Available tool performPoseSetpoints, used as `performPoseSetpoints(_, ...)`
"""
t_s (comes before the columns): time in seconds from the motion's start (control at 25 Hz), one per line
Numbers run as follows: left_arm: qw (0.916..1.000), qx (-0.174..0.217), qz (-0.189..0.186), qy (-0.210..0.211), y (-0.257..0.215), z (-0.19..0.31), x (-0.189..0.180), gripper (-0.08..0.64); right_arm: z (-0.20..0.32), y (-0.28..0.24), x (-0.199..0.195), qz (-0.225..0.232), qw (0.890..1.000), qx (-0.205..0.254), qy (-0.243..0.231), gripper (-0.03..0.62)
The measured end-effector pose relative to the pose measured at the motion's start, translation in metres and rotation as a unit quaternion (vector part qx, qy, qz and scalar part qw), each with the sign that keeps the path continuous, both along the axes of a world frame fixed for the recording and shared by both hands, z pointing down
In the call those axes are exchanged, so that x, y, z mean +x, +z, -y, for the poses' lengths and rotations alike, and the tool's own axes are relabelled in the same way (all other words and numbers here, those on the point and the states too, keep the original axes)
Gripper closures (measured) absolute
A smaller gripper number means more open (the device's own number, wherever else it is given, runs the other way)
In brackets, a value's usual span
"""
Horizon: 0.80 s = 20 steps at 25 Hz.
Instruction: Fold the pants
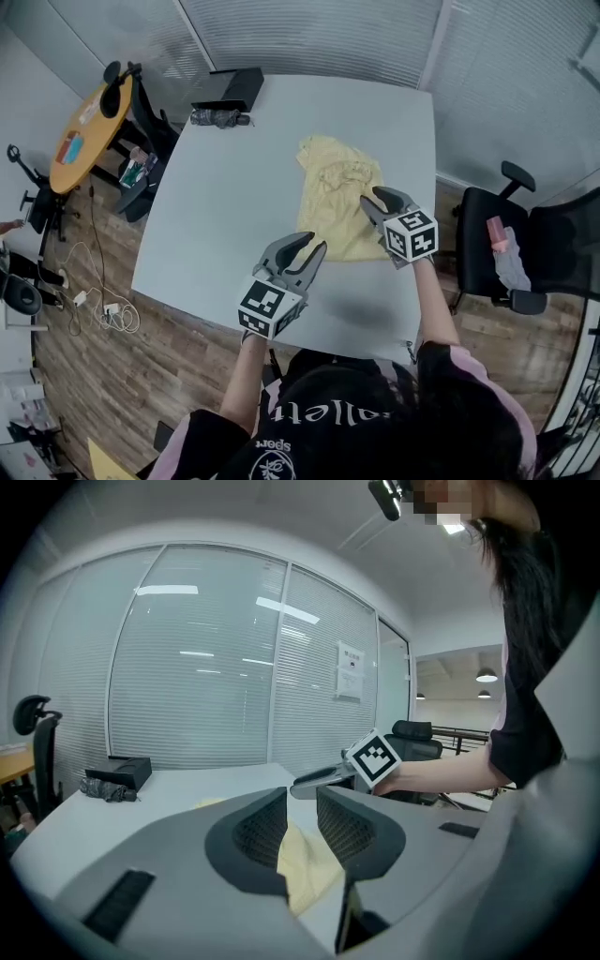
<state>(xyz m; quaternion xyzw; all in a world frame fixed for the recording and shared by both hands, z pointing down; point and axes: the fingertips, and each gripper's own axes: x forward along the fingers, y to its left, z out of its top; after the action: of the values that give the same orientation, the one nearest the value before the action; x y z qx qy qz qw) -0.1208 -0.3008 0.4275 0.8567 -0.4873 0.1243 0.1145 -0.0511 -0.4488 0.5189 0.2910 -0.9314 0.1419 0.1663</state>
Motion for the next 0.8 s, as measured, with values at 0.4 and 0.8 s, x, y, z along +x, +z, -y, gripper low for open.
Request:
performPoseSetpoints(0.4, 0.9997, 0.014, -0.007, 0.019, -0.008, -0.043, 0.007, 0.459, -0.104, -0.054, 0.028, 0.075, 0.997, 0.012, 0.014, 0.466)
performPoseSetpoints(0.8, 0.9986, -0.017, -0.025, 0.044, 0.012, -0.113, 0.011, 0.459, -0.198, -0.061, 0.046, 0.094, 0.993, 0.008, 0.068, 0.529)
